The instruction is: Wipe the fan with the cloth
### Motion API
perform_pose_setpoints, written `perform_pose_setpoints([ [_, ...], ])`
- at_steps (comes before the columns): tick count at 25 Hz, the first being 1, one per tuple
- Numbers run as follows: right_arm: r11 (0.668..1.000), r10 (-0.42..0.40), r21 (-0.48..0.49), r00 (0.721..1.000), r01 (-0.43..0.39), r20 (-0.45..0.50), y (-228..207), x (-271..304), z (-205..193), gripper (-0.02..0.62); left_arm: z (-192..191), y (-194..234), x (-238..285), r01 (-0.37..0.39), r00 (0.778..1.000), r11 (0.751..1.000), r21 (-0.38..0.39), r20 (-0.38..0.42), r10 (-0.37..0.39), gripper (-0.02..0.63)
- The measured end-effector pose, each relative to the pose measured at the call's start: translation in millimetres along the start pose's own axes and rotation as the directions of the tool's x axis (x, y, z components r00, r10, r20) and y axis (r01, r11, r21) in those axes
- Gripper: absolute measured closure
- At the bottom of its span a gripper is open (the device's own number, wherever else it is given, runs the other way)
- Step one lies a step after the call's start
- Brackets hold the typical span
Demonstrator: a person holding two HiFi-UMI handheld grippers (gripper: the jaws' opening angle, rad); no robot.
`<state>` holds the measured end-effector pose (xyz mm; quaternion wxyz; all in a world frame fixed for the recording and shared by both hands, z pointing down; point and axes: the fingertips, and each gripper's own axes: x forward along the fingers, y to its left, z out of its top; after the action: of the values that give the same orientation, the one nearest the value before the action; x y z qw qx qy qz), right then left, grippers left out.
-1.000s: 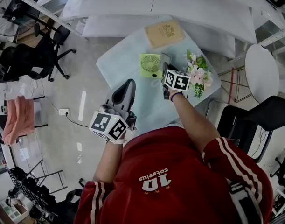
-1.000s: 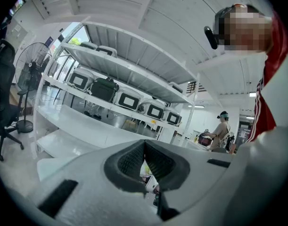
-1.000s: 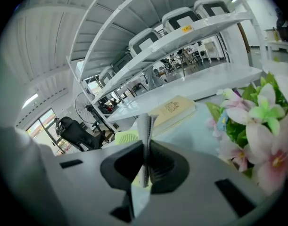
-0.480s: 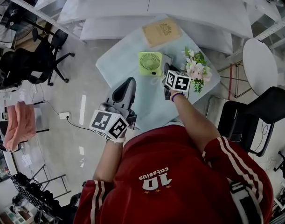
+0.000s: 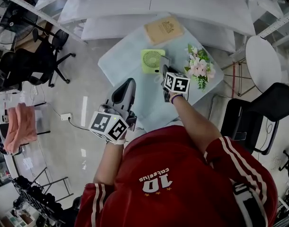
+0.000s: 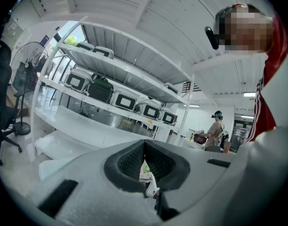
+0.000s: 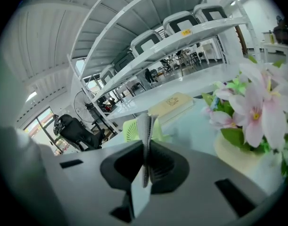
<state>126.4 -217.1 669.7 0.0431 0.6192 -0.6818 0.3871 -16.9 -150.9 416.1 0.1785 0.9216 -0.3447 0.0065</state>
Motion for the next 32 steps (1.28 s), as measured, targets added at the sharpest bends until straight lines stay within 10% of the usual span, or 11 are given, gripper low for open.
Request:
perform_pose_setpoints([
  [32,0.991,0.129,-0.036,0.99,-0.131,-0.051,68,61,-35,0.581,-9,58,-70,-0.267,0.962,0.962,-0.062,0.031,0.27,0.601],
])
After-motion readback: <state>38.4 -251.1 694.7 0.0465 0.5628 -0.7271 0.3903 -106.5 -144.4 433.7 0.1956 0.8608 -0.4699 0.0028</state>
